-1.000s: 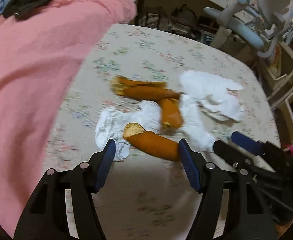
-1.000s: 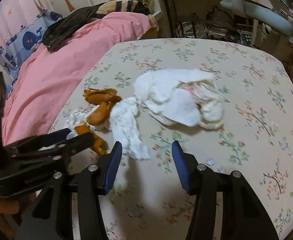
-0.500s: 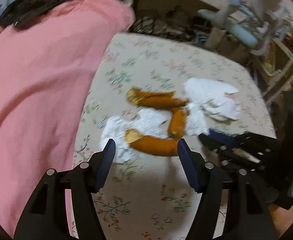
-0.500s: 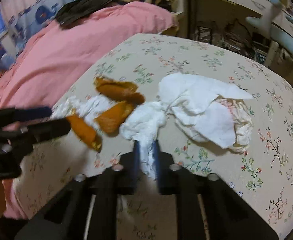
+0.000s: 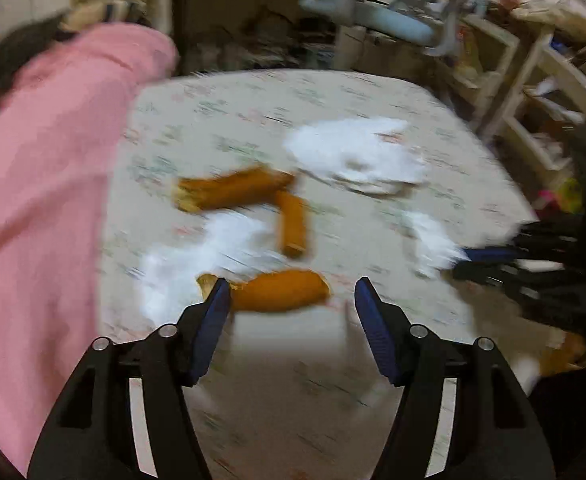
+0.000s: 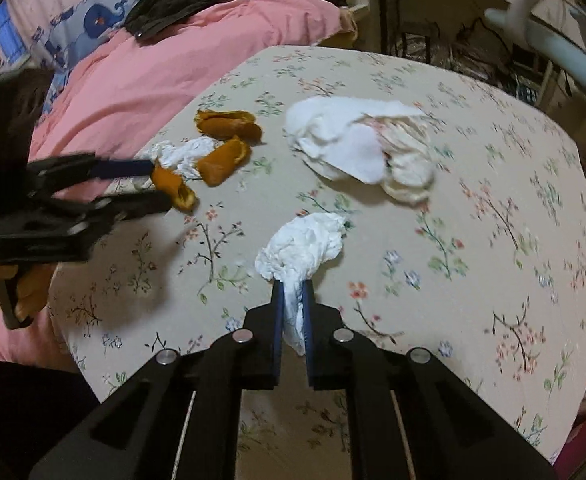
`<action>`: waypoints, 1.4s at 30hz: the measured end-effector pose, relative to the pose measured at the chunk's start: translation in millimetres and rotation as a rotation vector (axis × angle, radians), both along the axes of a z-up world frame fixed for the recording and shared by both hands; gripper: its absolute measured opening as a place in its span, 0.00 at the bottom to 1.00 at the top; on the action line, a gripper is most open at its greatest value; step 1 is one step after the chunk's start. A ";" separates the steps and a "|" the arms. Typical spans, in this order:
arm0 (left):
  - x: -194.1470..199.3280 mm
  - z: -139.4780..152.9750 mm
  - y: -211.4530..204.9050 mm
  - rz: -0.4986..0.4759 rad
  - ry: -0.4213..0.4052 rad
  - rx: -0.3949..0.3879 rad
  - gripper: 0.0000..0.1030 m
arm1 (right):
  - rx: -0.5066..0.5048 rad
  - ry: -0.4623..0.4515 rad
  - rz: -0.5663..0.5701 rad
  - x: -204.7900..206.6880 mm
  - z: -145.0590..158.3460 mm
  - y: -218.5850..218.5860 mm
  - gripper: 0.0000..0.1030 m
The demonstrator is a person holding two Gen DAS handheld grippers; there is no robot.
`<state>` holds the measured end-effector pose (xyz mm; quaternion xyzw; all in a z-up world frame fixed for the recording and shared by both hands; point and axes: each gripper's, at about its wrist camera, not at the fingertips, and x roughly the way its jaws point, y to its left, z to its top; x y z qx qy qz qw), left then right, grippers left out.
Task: Collect trash
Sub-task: 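Grasp a white tissue with the right tool while the left tool grasps an orange food piece, then lift the tissue and food piece and carry both toward the yellow bin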
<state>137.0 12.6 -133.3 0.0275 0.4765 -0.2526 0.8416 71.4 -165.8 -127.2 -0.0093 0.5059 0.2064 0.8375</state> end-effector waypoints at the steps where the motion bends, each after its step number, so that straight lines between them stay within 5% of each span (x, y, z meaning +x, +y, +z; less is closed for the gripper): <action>1: -4.2 2.5 -1.6 -0.031 0.022 -0.033 0.59 | 0.008 0.002 -0.003 -1.1 0.4 -1.8 0.09; 5: -27.8 10.2 -15.6 -0.147 0.033 -0.003 0.59 | 0.015 -0.008 0.007 -8.4 4.6 -2.7 0.10; 12: -29.5 12.2 -20.0 -0.064 -0.165 0.142 0.59 | 0.024 -0.003 -0.003 -15.3 0.0 -7.2 0.11; 17: -19.4 5.7 -25.0 -0.058 -0.193 0.181 0.59 | 0.027 -0.003 -0.012 -17.1 -5.3 -4.6 0.36; 25: -12.0 -19.2 -49.7 -0.080 -0.165 0.326 0.59 | 0.014 -0.029 -0.005 -15.7 -8.1 1.9 0.36; 26: -13.1 -19.4 -53.6 -0.090 -0.165 0.345 0.56 | 0.009 -0.033 -0.003 -15.6 -8.3 2.2 0.35; 28: -12.1 -16.6 -56.6 -0.110 -0.115 0.340 0.31 | -0.003 -0.040 -0.008 -15.8 -8.3 1.9 0.29; 29: -12.6 -13.9 -57.6 -0.112 -0.107 0.355 0.26 | -0.008 -0.041 -0.011 -15.7 -8.0 0.9 0.25; 35: -16.9 -18.7 -59.3 -0.097 -0.151 0.408 0.25 | -0.006 -0.040 -0.020 -17.1 -8.0 -2.9 0.18; 42: -10.3 -17.1 -53.7 -0.037 -0.104 0.319 0.19 | 0.005 -0.038 -0.021 -15.4 -6.4 -1.7 0.16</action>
